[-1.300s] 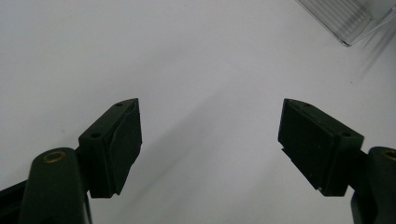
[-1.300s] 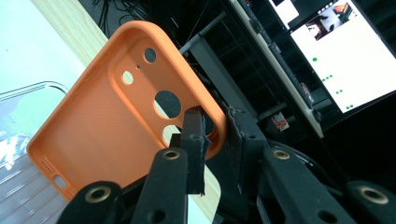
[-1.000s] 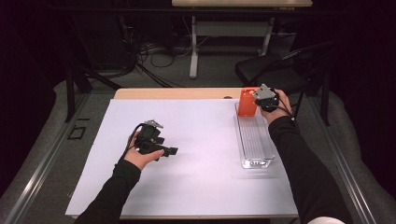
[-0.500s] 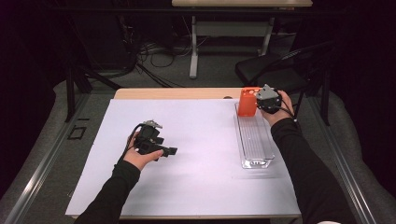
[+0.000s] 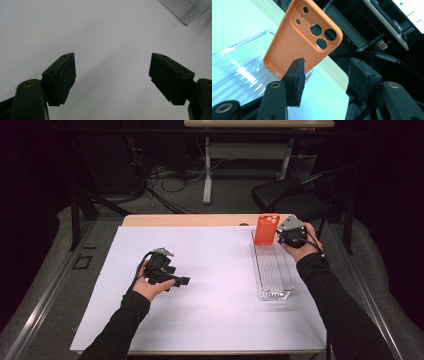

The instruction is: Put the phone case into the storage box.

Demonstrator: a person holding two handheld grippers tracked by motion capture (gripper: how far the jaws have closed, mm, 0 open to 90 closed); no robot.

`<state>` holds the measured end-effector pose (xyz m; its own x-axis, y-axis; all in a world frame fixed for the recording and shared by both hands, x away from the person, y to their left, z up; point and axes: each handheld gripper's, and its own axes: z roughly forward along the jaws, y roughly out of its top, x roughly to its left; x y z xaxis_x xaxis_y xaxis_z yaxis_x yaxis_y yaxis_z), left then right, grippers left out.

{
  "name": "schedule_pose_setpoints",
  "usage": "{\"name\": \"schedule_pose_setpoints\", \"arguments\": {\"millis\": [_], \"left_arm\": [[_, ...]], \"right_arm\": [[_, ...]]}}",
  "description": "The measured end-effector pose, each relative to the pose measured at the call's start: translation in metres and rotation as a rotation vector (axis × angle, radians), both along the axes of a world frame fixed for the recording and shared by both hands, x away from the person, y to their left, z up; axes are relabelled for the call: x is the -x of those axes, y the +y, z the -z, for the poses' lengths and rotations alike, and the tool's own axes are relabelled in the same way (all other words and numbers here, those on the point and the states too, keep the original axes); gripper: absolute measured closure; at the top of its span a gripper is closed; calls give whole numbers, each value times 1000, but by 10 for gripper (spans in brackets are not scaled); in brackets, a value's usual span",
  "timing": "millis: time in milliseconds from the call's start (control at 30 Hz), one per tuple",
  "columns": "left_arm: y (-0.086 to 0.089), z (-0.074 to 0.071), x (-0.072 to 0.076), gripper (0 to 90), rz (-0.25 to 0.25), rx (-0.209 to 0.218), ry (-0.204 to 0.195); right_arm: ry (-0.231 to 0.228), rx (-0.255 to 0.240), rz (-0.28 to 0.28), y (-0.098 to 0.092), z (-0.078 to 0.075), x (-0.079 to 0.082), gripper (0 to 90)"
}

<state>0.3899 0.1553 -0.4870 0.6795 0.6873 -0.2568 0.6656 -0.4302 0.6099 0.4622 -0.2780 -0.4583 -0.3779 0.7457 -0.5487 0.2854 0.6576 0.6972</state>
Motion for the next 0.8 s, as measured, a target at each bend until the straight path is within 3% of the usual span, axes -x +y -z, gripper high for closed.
{"name": "schedule_pose_setpoints", "arguments": {"millis": [333,800], "left_arm": [[1,-2,-2,219,-11,8,-13],[6,-5,-3,213,-20,48,-13]], "right_arm": [[10,-80,9,7,-15,18,247],[127,-241,-22,20,-26,33,157]]}}
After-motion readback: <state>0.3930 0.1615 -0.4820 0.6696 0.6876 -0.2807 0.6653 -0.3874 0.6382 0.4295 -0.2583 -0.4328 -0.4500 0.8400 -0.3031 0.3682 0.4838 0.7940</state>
